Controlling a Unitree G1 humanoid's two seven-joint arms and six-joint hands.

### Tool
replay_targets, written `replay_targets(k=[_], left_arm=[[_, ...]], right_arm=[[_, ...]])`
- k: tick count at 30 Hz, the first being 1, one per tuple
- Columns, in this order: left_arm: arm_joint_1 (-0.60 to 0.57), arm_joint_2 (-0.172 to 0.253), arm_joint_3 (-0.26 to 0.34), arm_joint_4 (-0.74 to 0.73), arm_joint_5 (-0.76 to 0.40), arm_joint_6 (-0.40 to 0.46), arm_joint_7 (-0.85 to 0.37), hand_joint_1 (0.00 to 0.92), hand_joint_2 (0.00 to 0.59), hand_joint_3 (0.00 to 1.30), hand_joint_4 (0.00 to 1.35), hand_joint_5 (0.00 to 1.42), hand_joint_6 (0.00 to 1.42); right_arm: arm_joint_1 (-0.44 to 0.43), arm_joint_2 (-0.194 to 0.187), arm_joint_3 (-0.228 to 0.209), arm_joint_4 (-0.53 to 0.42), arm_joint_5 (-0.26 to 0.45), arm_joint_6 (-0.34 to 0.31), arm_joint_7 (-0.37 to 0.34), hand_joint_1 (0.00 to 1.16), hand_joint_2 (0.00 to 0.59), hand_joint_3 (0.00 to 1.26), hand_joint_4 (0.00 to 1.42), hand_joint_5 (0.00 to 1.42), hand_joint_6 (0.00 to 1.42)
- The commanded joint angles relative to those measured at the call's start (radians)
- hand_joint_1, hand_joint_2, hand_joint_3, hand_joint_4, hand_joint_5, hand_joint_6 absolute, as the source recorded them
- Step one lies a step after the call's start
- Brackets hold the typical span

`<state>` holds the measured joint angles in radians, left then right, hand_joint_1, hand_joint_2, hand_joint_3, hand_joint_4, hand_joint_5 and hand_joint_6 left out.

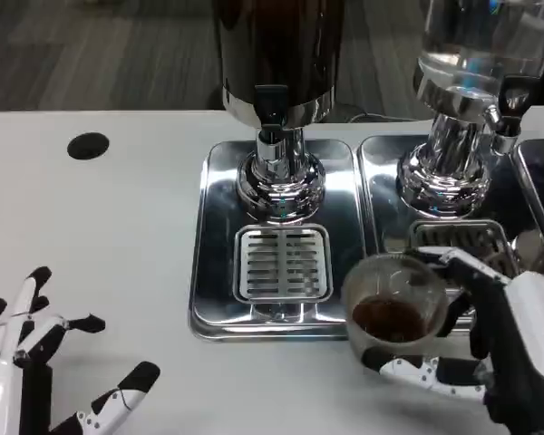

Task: Grasp the cup under the faucet to collect the drink, then remove the cup.

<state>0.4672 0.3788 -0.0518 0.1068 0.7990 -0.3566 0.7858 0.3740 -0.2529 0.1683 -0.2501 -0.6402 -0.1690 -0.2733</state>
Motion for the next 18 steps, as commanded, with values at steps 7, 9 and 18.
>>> replay_targets(k=[7, 9, 18], left_arm=[[-0.003, 0.007, -0.007, 0.002, 0.014, 0.005, 0.004, 0.000, 0.082, 0.56, 0.05, 0.23, 0.10], [-0.002, 0.007, -0.008, 0.003, 0.015, 0.005, 0.005, 0.000, 0.082, 0.56, 0.05, 0.23, 0.10], [-0.001, 0.008, -0.007, 0.010, 0.012, 0.003, 0.008, 0.000, 0.082, 0.56, 0.05, 0.23, 0.10]], right_arm=[[0.042, -0.005, -0.033, -0.030, 0.024, -0.059, -0.001, 0.89, 0.144, 0.61, 0.74, 0.84, 1.23], [0.049, -0.007, -0.030, -0.021, 0.020, -0.066, -0.002, 0.89, 0.144, 0.61, 0.74, 0.84, 1.23], [0.058, -0.003, -0.001, 0.029, 0.001, -0.082, -0.006, 0.89, 0.145, 0.61, 0.73, 0.84, 1.22]])
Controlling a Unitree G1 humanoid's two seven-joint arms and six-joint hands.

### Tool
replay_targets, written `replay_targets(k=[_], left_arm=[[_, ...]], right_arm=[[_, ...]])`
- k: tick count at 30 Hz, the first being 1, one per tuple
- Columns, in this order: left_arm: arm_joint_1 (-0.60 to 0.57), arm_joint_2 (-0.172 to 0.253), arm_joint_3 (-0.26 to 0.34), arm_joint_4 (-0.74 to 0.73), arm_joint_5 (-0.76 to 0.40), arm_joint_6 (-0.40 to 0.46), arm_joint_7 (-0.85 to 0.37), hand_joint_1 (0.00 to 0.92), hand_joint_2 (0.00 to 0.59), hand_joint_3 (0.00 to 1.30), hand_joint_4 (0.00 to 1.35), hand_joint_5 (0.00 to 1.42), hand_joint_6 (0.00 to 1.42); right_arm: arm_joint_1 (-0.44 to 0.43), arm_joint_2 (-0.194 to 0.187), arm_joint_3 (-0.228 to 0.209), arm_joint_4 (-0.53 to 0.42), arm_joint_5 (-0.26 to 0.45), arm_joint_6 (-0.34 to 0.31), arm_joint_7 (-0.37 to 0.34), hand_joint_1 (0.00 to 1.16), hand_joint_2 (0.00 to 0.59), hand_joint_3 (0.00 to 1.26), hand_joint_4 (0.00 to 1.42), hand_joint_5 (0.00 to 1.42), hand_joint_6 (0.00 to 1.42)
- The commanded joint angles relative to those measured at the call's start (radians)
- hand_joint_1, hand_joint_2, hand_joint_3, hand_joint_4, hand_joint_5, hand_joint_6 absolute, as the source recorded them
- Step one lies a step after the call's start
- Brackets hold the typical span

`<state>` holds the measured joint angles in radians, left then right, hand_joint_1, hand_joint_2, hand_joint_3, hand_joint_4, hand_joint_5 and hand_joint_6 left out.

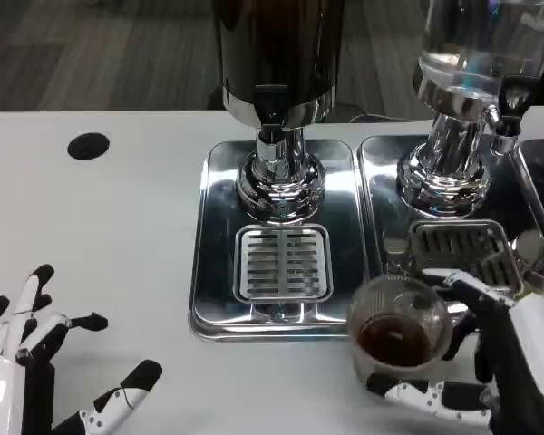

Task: Grasp the cup under the faucet to collect the drink, then remove the cup.

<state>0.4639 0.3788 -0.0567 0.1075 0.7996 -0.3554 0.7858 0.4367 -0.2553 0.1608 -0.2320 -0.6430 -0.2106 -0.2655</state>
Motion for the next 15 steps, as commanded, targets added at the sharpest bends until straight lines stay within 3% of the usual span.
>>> replay_targets(k=[1, 10, 15], left_arm=[[0.002, 0.008, -0.002, 0.010, 0.010, 0.001, 0.008, 0.000, 0.082, 0.56, 0.05, 0.23, 0.10], [-0.002, 0.009, 0.000, 0.022, 0.007, 0.002, 0.009, 0.000, 0.082, 0.56, 0.05, 0.23, 0.10], [-0.008, 0.009, -0.001, 0.023, 0.008, 0.003, 0.007, 0.000, 0.082, 0.56, 0.05, 0.23, 0.10]], right_arm=[[-0.009, -0.001, 0.010, 0.022, 0.002, -0.040, -0.014, 0.89, 0.145, 0.61, 0.73, 0.84, 1.21], [-0.048, -0.002, 0.014, 0.104, 0.003, -0.045, -0.021, 0.88, 0.148, 0.61, 0.73, 0.82, 1.18], [-0.053, -0.008, 0.012, 0.119, 0.017, -0.062, -0.014, 0.81, 0.142, 0.50, 0.66, 0.71, 1.01]])
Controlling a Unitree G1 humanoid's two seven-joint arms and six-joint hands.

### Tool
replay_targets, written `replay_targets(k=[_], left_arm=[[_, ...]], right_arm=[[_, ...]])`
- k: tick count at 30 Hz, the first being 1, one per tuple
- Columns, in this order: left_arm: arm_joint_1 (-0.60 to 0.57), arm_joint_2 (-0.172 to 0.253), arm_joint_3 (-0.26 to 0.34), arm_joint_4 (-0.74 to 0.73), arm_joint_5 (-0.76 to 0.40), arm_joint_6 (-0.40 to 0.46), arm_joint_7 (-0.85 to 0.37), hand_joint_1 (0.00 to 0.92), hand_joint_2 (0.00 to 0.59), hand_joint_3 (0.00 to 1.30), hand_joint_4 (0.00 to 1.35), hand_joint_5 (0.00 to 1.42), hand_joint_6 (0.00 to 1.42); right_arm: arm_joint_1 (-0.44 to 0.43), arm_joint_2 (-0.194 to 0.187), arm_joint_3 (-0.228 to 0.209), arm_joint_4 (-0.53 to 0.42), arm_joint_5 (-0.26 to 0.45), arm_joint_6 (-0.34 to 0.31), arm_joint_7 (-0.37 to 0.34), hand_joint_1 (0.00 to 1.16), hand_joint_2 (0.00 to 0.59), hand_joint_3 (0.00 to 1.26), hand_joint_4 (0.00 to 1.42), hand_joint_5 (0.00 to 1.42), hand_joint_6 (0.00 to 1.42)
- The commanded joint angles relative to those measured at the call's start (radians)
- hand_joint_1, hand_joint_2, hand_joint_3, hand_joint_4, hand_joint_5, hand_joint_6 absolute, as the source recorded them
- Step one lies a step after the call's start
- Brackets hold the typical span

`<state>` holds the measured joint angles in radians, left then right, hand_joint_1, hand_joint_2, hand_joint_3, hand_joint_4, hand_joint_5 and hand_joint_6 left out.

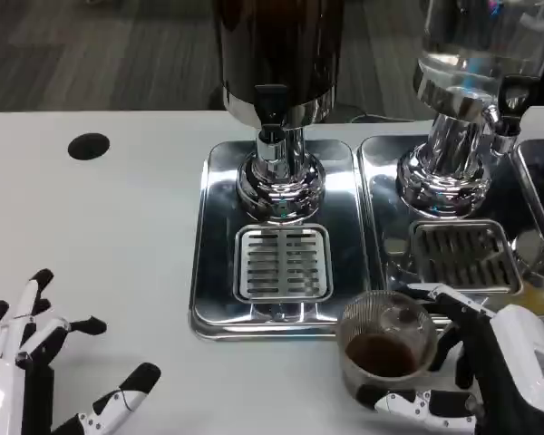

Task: Grasp the cup under the faucet to collect the drink, then remove the cup.

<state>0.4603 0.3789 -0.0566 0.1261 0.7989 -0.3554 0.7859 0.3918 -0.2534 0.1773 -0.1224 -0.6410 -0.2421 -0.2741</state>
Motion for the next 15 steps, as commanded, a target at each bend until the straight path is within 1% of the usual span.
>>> replay_targets(k=[1, 3, 8, 11, 15], left_arm=[[-0.006, 0.009, -0.002, 0.005, 0.010, 0.003, 0.005, 0.000, 0.082, 0.56, 0.05, 0.23, 0.10], [-0.008, 0.009, -0.003, 0.005, 0.010, 0.003, 0.004, 0.000, 0.082, 0.56, 0.05, 0.23, 0.10], [-0.007, 0.009, -0.003, 0.003, 0.011, 0.004, 0.003, 0.000, 0.082, 0.56, 0.05, 0.23, 0.10], [-0.007, 0.010, -0.003, 0.003, 0.011, 0.004, 0.003, 0.000, 0.082, 0.56, 0.05, 0.23, 0.10], [-0.007, 0.010, -0.004, 0.001, 0.013, 0.005, 0.003, 0.000, 0.082, 0.56, 0.05, 0.23, 0.10]], right_arm=[[-0.008, -0.012, -0.005, 0.009, 0.019, -0.035, -0.002, 0.79, 0.136, 0.46, 0.62, 0.67, 0.96], [-0.012, -0.020, -0.004, 0.011, 0.027, -0.039, 0.013, 0.77, 0.130, 0.41, 0.58, 0.63, 0.88], [-0.016, -0.033, -0.002, 0.021, 0.046, -0.045, 0.029, 0.72, 0.124, 0.32, 0.51, 0.54, 0.75], [-0.019, -0.041, -0.002, 0.030, 0.062, -0.056, 0.038, 0.69, 0.127, 0.28, 0.47, 0.50, 0.71], [-0.022, -0.046, -0.003, 0.034, 0.067, -0.071, 0.042, 0.69, 0.131, 0.23, 0.42, 0.47, 0.70]])
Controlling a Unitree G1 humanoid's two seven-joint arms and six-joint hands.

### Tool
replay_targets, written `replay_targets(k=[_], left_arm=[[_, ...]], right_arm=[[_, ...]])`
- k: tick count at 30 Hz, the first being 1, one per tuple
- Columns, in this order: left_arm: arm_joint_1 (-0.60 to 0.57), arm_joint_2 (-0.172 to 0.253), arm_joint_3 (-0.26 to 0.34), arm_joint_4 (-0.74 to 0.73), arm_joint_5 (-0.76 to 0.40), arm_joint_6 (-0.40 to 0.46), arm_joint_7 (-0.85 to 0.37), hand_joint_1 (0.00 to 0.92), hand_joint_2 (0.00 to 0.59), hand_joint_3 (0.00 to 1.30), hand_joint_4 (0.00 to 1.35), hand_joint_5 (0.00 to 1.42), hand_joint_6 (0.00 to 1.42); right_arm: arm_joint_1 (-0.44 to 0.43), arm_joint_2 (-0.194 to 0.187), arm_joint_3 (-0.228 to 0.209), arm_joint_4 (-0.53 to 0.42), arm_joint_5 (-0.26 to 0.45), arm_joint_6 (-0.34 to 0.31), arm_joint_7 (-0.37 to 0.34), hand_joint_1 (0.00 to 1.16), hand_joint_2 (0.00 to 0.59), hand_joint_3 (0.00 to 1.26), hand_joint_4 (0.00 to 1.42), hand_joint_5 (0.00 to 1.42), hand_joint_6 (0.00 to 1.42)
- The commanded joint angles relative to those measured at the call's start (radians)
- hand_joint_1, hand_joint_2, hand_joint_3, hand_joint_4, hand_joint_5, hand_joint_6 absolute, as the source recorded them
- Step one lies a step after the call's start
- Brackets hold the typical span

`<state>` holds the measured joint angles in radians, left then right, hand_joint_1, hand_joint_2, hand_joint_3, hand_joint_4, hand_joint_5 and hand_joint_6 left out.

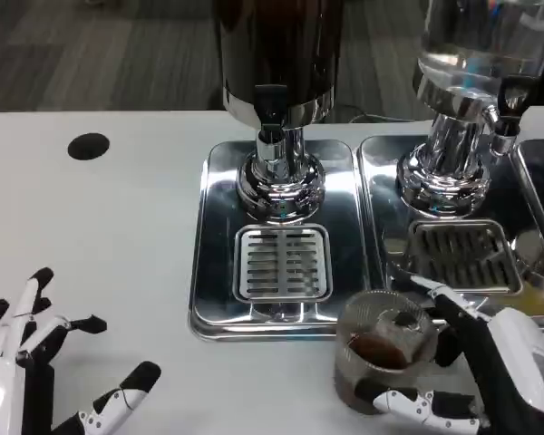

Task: Grasp the cup under the faucet to collect the drink, then remove the cup.

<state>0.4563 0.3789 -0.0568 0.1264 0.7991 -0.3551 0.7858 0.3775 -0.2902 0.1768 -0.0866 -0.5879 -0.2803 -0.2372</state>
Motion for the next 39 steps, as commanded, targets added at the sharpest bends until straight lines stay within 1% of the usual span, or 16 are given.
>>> replay_targets(k=[1, 21, 24, 28, 33, 34, 35, 37, 39], left_arm=[[-0.003, 0.009, -0.004, 0.000, 0.013, 0.005, 0.003, 0.000, 0.082, 0.56, 0.05, 0.23, 0.10], [0.013, 0.008, 0.002, -0.009, 0.010, 0.001, 0.011, 0.000, 0.081, 0.57, 0.06, 0.23, 0.10], [0.013, 0.009, 0.004, -0.010, 0.008, -0.001, 0.011, 0.000, 0.081, 0.57, 0.06, 0.23, 0.10], [0.014, 0.011, 0.005, -0.008, 0.004, -0.004, 0.010, 0.000, 0.081, 0.57, 0.06, 0.23, 0.10], [0.016, 0.011, 0.007, -0.013, 0.006, -0.003, 0.011, 0.000, 0.081, 0.57, 0.06, 0.23, 0.10], [0.016, 0.011, 0.007, -0.013, 0.005, -0.004, 0.010, 0.000, 0.081, 0.57, 0.06, 0.23, 0.10], [0.016, 0.011, 0.007, -0.013, 0.004, -0.004, 0.010, 0.000, 0.081, 0.57, 0.06, 0.23, 0.10], [0.016, 0.011, 0.007, -0.013, 0.004, -0.005, 0.010, 0.000, 0.081, 0.58, 0.06, 0.23, 0.10], [0.016, 0.010, 0.006, -0.013, 0.003, -0.006, 0.011, 0.000, 0.081, 0.58, 0.06, 0.23, 0.10]], right_arm=[[-0.008, -0.011, -0.003, -0.002, 0.012, -0.034, 0.007, 0.69, 0.131, 0.23, 0.42, 0.46, 0.70], [0.006, -0.018, 0.001, -0.001, -0.002, -0.056, -0.003, 0.69, 0.131, 0.21, 0.39, 0.44, 0.69], [0.008, -0.018, 0.001, -0.004, -0.004, -0.058, -0.002, 0.68, 0.127, 0.21, 0.35, 0.42, 0.67], [0.012, -0.019, 0.001, -0.010, -0.014, -0.057, 0.002, 0.66, 0.122, 0.17, 0.28, 0.36, 0.63], [0.019, -0.025, 0.001, -0.018, -0.024, -0.059, 0.005, 0.63, 0.129, 0.06, 0.08, 0.21, 0.49], [0.020, -0.028, 0.001, -0.022, -0.023, -0.060, 0.010, 0.62, 0.137, 0.03, 0.02, 0.17, 0.45], [0.021, -0.030, 0.001, -0.025, -0.022, -0.061, 0.013, 0.61, 0.142, 0.01, 0.00, 0.14, 0.41], [0.024, -0.036, -0.002, -0.030, -0.011, -0.064, 0.021, 0.59, 0.149, 0.00, 0.00, 0.02, 0.28], [0.027, -0.040, -0.007, -0.032, 0.005, -0.070, 0.026, 0.57, 0.156, 0.00, 0.00, 0.00, 0.15]])
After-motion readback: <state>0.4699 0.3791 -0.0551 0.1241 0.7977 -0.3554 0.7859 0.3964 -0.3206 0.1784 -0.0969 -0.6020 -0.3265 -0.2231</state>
